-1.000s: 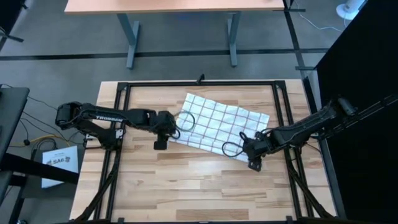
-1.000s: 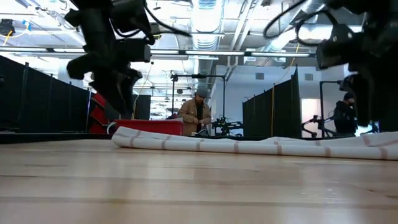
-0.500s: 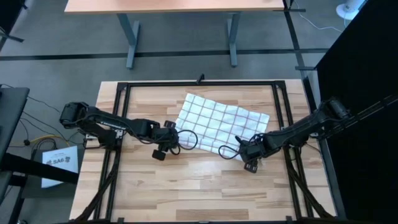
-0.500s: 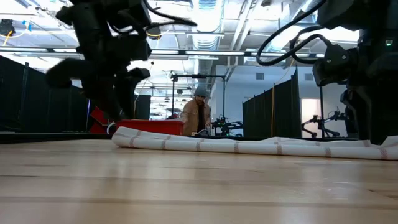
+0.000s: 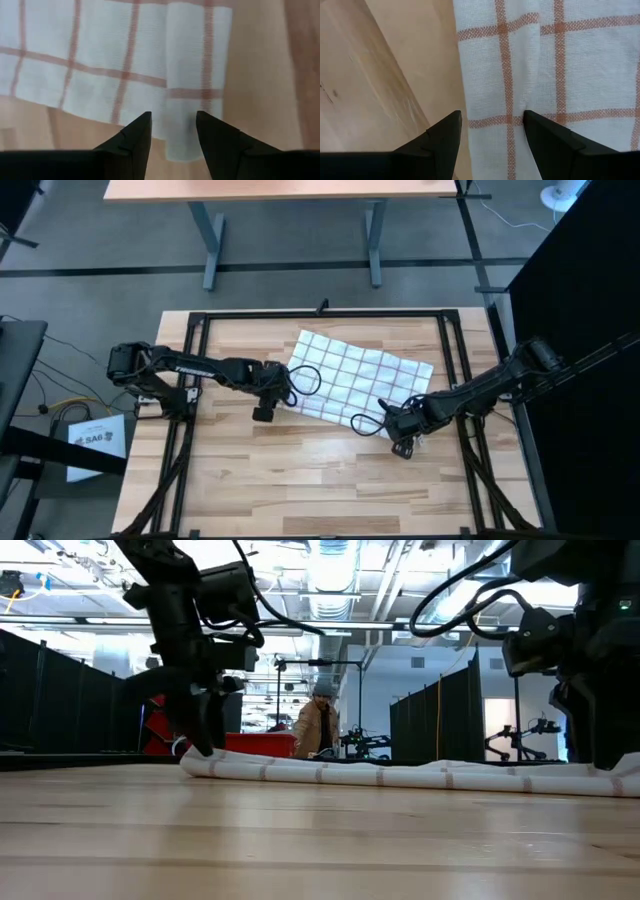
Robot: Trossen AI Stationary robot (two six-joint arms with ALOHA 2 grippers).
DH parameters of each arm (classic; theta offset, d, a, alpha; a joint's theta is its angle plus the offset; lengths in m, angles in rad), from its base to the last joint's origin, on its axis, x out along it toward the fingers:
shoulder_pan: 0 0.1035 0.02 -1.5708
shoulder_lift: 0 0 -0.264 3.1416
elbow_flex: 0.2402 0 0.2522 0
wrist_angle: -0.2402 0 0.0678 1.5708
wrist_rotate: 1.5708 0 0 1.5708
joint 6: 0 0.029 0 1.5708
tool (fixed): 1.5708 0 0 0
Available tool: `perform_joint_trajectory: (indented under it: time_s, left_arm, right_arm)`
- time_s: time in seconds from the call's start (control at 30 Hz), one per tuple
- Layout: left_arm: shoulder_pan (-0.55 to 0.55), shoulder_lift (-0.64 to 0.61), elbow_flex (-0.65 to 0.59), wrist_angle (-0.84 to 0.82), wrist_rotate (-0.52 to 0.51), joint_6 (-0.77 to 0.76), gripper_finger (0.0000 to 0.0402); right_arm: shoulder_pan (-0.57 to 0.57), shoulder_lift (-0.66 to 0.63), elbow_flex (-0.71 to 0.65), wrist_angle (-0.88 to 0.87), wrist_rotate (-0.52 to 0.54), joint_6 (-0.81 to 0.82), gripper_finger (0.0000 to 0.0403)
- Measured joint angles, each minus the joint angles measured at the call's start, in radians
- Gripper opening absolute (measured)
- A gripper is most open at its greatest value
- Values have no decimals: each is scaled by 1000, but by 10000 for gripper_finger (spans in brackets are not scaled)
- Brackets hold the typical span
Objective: Roll towel
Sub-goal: Roll the white checkered towel
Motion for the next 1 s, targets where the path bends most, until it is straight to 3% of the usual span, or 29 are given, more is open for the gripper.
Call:
perform_joint_trajectory:
  time_s: [0.17, 0.37, 0.43, 0.83, 1.0]
  left_arm:
    - [11, 0, 0, -4, 68, 10, 117]
    - [47, 0, 0, -6, 58, 29, 22]
    - [58, 0, 0, -9, 58, 34, 8]
    - [111, 14, 0, 94, 43, 81, 2]
    - [111, 41, 0, 58, 36, 85, 25]
  right_arm:
    - [0, 0, 0, 0, -1, -2, 203]
    - [0, 0, 0, 0, -3, -11, 203]
    - [0, 0, 0, 0, -3, -11, 203]
    - [0, 0, 0, 0, -4, -6, 203]
    - [0, 0, 0, -2, -4, -3, 203]
